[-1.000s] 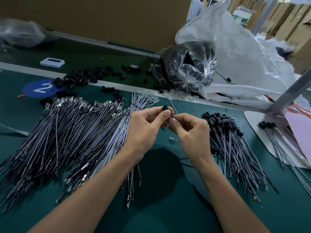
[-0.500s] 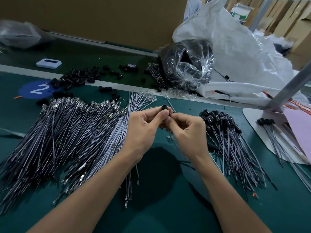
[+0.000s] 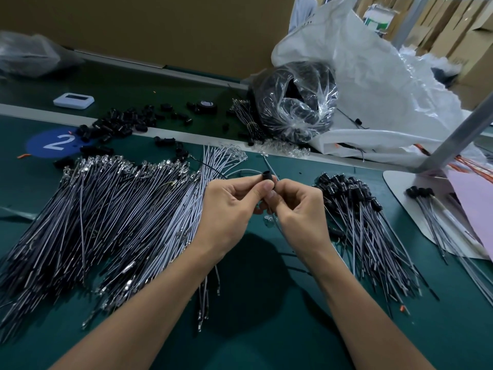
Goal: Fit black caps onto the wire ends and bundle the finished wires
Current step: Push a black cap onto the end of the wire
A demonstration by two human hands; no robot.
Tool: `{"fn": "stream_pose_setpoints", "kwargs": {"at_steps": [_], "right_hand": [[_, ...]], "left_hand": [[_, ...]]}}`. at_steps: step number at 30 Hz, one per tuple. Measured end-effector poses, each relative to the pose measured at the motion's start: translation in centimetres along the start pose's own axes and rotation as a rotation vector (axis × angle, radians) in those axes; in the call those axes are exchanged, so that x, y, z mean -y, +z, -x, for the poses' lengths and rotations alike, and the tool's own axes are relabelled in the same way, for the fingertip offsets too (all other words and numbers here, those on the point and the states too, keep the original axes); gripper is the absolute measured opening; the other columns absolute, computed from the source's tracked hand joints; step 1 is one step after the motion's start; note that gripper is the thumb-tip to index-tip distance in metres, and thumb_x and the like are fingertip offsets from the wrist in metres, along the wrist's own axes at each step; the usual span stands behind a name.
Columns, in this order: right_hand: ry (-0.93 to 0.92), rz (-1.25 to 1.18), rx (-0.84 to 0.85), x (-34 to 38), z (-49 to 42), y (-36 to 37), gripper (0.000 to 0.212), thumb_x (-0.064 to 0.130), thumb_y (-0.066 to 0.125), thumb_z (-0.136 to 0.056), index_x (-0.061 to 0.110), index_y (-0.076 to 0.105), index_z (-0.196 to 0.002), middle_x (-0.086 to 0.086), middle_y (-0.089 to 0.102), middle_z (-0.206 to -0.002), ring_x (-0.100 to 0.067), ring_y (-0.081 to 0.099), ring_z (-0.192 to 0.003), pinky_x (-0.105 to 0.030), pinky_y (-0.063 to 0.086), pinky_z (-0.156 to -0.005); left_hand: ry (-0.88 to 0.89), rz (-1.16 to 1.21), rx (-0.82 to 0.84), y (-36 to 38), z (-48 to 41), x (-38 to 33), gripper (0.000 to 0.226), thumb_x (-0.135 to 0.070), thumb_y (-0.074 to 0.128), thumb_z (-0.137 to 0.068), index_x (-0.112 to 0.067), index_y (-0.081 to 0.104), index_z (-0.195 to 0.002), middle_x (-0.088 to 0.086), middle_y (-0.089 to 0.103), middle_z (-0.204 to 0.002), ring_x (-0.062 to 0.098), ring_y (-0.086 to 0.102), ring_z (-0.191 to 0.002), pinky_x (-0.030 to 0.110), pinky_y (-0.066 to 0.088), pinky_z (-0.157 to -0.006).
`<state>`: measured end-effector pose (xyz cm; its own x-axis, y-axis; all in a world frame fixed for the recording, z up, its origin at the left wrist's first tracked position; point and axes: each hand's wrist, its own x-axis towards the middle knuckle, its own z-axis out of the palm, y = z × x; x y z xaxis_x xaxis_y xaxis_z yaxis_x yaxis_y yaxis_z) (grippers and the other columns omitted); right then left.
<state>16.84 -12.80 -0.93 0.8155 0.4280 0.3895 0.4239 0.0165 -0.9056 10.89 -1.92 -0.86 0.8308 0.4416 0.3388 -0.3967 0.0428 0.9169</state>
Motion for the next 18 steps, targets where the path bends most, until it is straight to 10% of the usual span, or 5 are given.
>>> {"fn": "stream_pose_setpoints", "kwargs": {"at_steps": [7, 18], "right_hand": [[-0.049, -0.045, -0.027, 0.6, -0.3, 0.0, 0.012, -0.004, 0.065, -0.088, 0.002, 0.072, -0.082, 0.012, 0.065, -0.060, 0.004, 0.057, -0.056, -0.010, 0.046, -0.059], [-0.119, 0.088, -0.083, 0.3, -0.5, -0.6, 0.023, -0.004, 0.068, -0.084, 0.012, 0.073, -0.100, -0.004, 0.075, -0.089, -0.011, 0.070, -0.083, -0.034, 0.057, -0.082]], "left_hand": [[0.101, -0.009, 0.002, 0.0, -0.1, -0.3, 0.022, 0.001, 0.064, -0.088, -0.009, 0.071, -0.107, -0.005, 0.076, -0.088, 0.011, 0.072, -0.080, 0.024, 0.058, -0.074], [0.263, -0.168, 0.080, -0.7, -0.1, -1.1, 0.027, 0.003, 0.066, -0.087, -0.006, 0.070, -0.111, 0.004, 0.074, -0.106, 0.012, 0.068, -0.104, 0.029, 0.051, -0.096]]}}
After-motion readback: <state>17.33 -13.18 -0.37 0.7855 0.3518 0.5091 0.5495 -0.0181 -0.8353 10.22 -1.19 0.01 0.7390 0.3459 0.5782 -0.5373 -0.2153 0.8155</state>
